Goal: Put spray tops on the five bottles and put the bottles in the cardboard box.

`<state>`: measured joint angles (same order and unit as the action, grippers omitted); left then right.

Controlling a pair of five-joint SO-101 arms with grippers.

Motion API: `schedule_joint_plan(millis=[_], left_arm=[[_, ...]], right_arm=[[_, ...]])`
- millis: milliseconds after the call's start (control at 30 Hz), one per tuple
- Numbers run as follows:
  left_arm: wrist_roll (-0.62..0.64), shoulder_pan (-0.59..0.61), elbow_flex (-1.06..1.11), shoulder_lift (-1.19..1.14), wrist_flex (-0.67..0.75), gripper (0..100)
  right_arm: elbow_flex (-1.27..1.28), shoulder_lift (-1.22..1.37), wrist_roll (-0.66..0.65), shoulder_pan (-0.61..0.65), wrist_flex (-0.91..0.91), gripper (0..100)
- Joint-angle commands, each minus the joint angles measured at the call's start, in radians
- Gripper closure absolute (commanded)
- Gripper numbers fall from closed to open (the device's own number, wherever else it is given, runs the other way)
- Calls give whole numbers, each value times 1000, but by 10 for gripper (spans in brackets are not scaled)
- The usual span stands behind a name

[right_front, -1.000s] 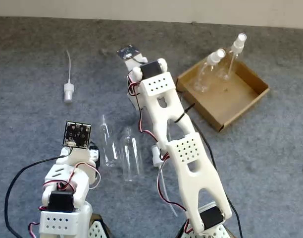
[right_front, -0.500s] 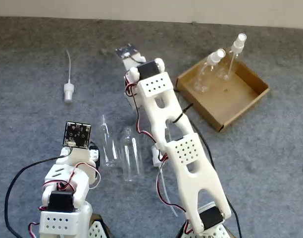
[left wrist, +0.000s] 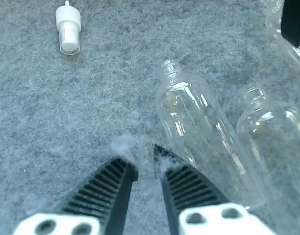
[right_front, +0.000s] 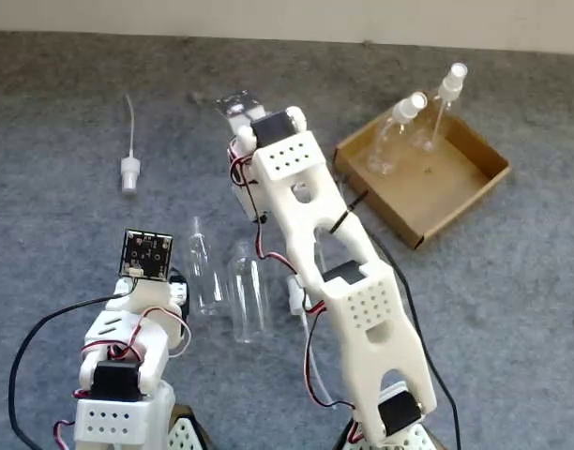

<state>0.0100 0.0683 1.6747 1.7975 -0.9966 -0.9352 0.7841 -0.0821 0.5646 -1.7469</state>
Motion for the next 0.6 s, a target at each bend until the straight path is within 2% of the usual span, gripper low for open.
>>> schedule_joint_plan(millis=[0, 567], left_arm=[[-11, 2, 13, 15, 25, 992], [-11, 2, 15, 15, 25, 992]], right_arm=[[4, -79, 12, -31, 45, 670], [191, -81, 12, -44, 240, 670]])
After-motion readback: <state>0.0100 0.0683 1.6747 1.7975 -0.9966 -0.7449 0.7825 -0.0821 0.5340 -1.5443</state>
